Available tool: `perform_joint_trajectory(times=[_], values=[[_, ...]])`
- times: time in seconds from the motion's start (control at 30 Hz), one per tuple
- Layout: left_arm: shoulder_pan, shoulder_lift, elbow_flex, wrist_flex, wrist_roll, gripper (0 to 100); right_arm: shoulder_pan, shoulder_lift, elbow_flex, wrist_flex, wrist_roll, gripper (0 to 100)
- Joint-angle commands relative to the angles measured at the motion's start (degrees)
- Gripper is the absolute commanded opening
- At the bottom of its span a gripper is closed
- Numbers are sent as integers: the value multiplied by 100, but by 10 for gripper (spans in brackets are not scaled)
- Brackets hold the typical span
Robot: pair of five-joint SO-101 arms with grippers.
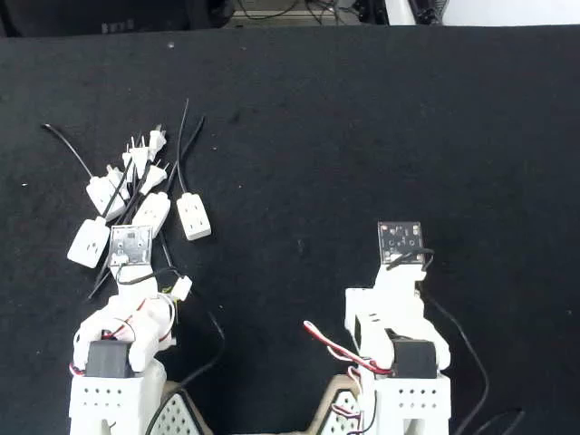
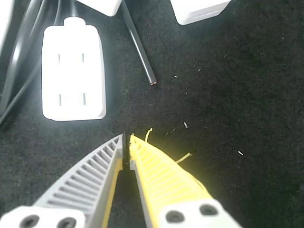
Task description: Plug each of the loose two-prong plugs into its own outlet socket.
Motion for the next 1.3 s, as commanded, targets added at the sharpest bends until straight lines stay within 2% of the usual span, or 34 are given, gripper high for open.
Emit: perform_joint_trajectory(times=[0.0,1.27], values=[[-48,-26,84,9,18,36,70,-541,-4,114,-9,22],[-40,-26,84,9,18,36,-35,-541,-4,114,-9,24]])
